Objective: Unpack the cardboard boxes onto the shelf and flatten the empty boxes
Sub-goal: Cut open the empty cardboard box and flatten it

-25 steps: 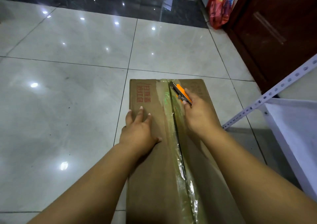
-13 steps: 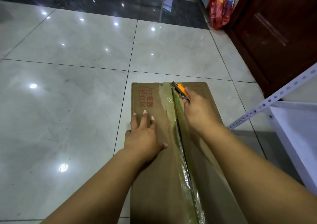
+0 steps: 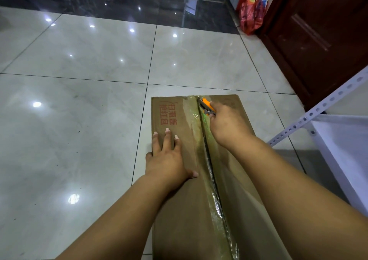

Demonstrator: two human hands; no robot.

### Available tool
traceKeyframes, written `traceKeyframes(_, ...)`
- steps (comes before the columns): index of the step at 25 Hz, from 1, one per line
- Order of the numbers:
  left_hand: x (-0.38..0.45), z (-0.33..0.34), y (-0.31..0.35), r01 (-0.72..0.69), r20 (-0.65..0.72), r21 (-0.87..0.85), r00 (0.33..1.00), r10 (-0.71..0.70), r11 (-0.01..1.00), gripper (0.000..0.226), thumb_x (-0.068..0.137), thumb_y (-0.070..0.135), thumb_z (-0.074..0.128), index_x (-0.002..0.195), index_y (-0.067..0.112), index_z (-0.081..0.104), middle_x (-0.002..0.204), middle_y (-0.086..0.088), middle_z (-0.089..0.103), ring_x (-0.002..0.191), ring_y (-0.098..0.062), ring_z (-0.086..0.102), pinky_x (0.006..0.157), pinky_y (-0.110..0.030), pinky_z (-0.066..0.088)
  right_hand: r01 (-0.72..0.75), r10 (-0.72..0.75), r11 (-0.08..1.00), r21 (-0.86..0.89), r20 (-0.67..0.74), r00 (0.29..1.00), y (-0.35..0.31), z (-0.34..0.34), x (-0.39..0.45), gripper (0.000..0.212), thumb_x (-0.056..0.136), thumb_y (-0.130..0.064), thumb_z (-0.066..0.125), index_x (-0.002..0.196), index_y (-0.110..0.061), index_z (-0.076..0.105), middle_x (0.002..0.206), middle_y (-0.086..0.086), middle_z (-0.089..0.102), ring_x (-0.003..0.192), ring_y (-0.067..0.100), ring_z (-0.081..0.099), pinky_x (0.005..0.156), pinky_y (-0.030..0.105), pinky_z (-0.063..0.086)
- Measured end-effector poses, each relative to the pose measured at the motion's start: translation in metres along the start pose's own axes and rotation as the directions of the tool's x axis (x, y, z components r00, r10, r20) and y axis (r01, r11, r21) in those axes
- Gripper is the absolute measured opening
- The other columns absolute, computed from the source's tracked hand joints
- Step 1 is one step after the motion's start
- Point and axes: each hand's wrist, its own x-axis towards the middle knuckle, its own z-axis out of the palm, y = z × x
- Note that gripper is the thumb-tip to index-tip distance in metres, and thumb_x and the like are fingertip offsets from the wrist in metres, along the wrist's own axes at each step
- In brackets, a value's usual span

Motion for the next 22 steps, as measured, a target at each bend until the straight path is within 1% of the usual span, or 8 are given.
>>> traceKeyframes(4,-0.002,0.0,-0.002,-0.012,-0.013,-0.008,1.0,0.012,1.0,0.113,0.073,0.071,0.06,0.152,0.02,-0.003,0.158,-0.001,-0.021,0.143,-0.03,-0.024,0.115,-0.049,0.016,-0.026,0.027,0.999,0.027,-0.021,0.999,0.002,0.0,-0.008,0.039,0.098,-0.014,0.042,0.135,-0.022,0.051,0.118,0.013,0.061,0.098,0.03,0.054,0.069,0.027,0.035)
traceKeyframes(6,-0.003,0.001,-0.003,-0.011,-0.017,-0.011,1.0,0.01,1.0,0.112,0.073,0.071,0.06,0.152,0.021,-0.003,0.158,0.0,-0.02,0.143,-0.03,-0.023,0.115,-0.048,0.016,-0.038,0.039,0.999,0.025,-0.028,0.999,0.002,0.001,-0.012,0.04,0.098,-0.015,0.041,0.135,-0.025,0.051,0.115,0.014,0.061,0.093,0.03,0.053,0.068,0.027,0.034)
traceKeyframes(9,-0.003,0.001,-0.003,-0.009,-0.016,-0.007,1.0,0.009,1.0,0.112,0.074,0.071,0.059,0.152,0.021,-0.003,0.158,0.0,-0.021,0.143,-0.03,-0.024,0.115,-0.048,0.016,-0.036,0.037,0.999,0.012,-0.039,0.999,0.001,0.001,-0.013,0.041,0.094,-0.01,0.041,0.131,-0.024,0.055,0.111,0.014,0.062,0.087,0.029,0.05,0.066,0.027,0.036)
traceKeyframes(14,-0.001,0.002,-0.002,0.007,-0.005,-0.009,1.0,-0.007,1.0,0.111,0.076,0.069,0.058,0.152,0.02,-0.005,0.158,-0.002,-0.023,0.142,-0.03,-0.025,0.116,-0.049,0.012,-0.04,0.04,0.999,0.006,-0.036,0.999,0.008,0.001,-0.03,0.042,0.093,-0.009,0.043,0.13,-0.023,0.056,0.112,0.013,0.063,0.085,0.026,0.048,0.069,0.028,0.039)
traceKeyframes(18,-0.004,0.004,-0.002,0.022,-0.018,-0.013,1.0,-0.022,1.0,0.108,0.078,0.069,0.056,0.153,0.02,-0.004,0.158,-0.001,-0.022,0.143,-0.029,-0.026,0.118,-0.049,0.006,-0.049,0.049,0.999,-0.01,-0.01,0.999,0.017,0.001,-0.053,0.041,0.093,-0.012,0.044,0.128,-0.028,0.056,0.104,0.011,0.062,0.081,0.026,0.044,0.065,0.029,0.036)
traceKeyframes(20,-0.006,0.006,0.0,0.032,-0.024,-0.016,0.999,-0.033,0.999,0.105,0.08,0.068,0.055,0.153,0.02,-0.002,0.159,-0.001,-0.02,0.143,-0.029,-0.024,0.117,-0.049,0.003,-0.049,0.05,0.999,-0.024,0.018,0.999,0.024,0.002,-0.07,0.041,0.094,-0.014,0.044,0.13,-0.03,0.055,0.103,0.012,0.061,0.081,0.027,0.046,0.065,0.03,0.037)
traceKeyframes(22,-0.008,0.006,0.002,0.045,-0.038,-0.013,0.998,-0.046,0.999,0.101,0.082,0.066,0.054,0.153,0.019,0.0,0.159,-0.001,-0.018,0.144,-0.029,-0.022,0.117,-0.049,0.002,-0.046,0.047,0.999,-0.019,0.045,0.998,0.031,0.003,-0.09,0.039,0.095,-0.018,0.044,0.131,-0.03,0.054,0.107,0.012,0.063,0.089,0.032,0.053,0.068,0.032,0.044)
